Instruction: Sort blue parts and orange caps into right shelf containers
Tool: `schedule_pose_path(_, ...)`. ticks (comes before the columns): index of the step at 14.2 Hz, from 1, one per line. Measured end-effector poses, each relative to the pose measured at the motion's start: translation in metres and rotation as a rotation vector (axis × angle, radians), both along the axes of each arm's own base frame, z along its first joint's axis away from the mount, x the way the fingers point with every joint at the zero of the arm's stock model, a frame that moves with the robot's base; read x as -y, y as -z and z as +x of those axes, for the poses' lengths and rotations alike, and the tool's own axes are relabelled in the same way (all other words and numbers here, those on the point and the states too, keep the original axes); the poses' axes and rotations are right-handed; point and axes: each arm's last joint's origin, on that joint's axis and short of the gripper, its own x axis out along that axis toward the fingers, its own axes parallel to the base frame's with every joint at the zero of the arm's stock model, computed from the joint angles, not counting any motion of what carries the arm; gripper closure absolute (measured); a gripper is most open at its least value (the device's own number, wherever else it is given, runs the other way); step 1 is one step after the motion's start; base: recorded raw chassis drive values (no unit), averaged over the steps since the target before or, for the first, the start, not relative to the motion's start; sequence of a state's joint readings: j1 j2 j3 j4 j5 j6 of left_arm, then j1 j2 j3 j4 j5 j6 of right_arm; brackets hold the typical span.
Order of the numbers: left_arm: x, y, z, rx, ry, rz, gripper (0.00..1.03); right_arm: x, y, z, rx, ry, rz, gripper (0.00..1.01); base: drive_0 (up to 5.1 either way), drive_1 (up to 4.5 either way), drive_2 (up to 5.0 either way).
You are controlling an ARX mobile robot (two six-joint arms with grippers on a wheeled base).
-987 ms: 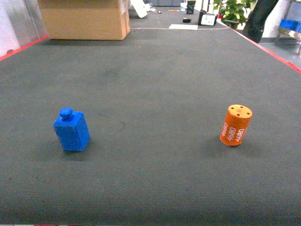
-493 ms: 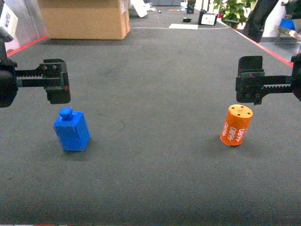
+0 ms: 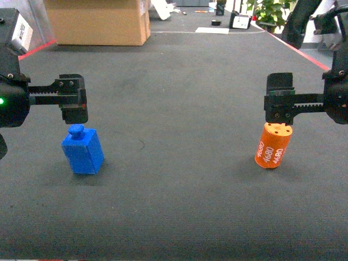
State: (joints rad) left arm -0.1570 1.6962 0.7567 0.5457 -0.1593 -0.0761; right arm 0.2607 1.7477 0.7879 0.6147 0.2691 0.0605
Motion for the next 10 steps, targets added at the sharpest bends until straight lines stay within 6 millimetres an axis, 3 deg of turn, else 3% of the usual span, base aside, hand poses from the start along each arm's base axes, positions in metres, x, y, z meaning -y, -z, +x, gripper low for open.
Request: schedule_pose_path(10,-0.002,0.015,0.014,-0.065,0.018,0.0,0.05,-0.006,0.022,0.021,-0.066,0.007,0.002,0.03,0.0,0.0,0.0)
